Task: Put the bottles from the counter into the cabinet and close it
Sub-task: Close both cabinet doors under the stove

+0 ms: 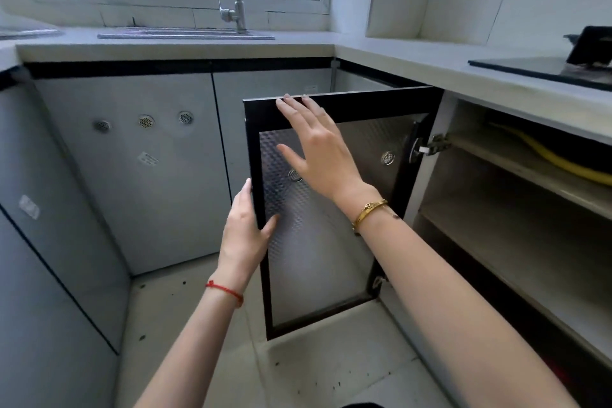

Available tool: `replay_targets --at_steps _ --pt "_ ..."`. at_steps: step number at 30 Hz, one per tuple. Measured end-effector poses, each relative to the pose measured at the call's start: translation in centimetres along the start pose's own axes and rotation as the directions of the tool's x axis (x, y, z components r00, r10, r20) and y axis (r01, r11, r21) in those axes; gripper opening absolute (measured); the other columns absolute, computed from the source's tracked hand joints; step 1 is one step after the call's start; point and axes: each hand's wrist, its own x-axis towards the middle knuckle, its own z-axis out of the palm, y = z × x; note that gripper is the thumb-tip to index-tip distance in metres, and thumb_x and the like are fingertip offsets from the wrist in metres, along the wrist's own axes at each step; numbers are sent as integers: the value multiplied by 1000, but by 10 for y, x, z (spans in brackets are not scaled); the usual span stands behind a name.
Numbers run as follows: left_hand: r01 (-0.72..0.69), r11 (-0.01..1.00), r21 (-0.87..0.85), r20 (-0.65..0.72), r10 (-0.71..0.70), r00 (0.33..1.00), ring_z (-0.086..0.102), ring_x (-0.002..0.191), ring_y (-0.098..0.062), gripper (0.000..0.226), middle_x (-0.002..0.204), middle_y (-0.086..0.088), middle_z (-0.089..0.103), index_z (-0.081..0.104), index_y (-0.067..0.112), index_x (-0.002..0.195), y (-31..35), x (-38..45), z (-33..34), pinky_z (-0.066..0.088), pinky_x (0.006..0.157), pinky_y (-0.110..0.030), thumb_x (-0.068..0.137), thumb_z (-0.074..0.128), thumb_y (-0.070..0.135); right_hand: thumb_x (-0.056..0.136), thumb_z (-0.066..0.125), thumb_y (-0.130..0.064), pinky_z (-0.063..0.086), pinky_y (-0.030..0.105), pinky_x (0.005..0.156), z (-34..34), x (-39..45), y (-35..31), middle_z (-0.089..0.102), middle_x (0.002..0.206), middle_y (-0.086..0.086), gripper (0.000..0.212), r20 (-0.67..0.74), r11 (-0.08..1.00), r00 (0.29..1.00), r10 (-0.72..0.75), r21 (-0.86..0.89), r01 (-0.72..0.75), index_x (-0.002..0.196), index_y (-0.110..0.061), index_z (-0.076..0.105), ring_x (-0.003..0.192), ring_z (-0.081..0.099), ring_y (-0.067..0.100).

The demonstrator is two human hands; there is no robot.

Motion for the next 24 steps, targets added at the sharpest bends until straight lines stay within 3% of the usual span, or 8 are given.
replay_targets --at_steps 2,7,12,16,20,24 --pt "-4 999 -43 -13 4 1000 44 135 -22 79 148 -8 43 29 9 149 -2 1 2 35 113 -33 83 72 17 92 62 -25 23 48 119 1 -2 1 37 155 4 64 3 1000 1000 11 0 -11 149 -12 35 148 22 27" --pt "-31 993 -114 -41 26 999 53 118 -17 69 131 -10 48 33 4 146 -6 -2 2 31 98 -10 88 67 17 93 59 -25 23 44 121 -6 -1 -5 35 156 4 61 -52 1000 999 -4 -1 4 148 -12 36 148 22 25" --pt "-131 982 -139 -78 121 990 59 99 -13 46 115 -1 51 47 11 137 -10 -14 -4 46 93 -22 93 60 18 95 57 -31 25 42 120 -13 -3 -9 39 153 2 58 -59 999 998 -24 -31 22 147 -14 38 146 28 23" --pt "-281 950 -137 -55 276 960 58 81 -5 32 99 2 52 57 10 128 -7 -20 -13 47 78 -16 96 56 16 95 56 -36 30 43 116 -21 -16 -12 49 146 1 52 -117 997 992 -50 -60 43 142 -15 46 140 37 22" --pt "-411 885 -220 -6 420 907 56 83 -9 30 97 1 51 59 6 123 4 -40 -12 47 76 -17 94 59 11 96 57 -37 31 41 117 -44 -44 -13 45 149 1 55 -118 999 992 -40 -1 40 144 -13 43 144 32 19" --pt "-451 838 -306 43 485 873 55 90 -16 34 102 -2 52 58 2 126 19 -69 2 50 81 -25 93 59 11 95 60 -35 30 43 118 -74 -78 -13 38 154 6 61 -97 999 995 -14 28 17 145 -7 40 147 26 20"
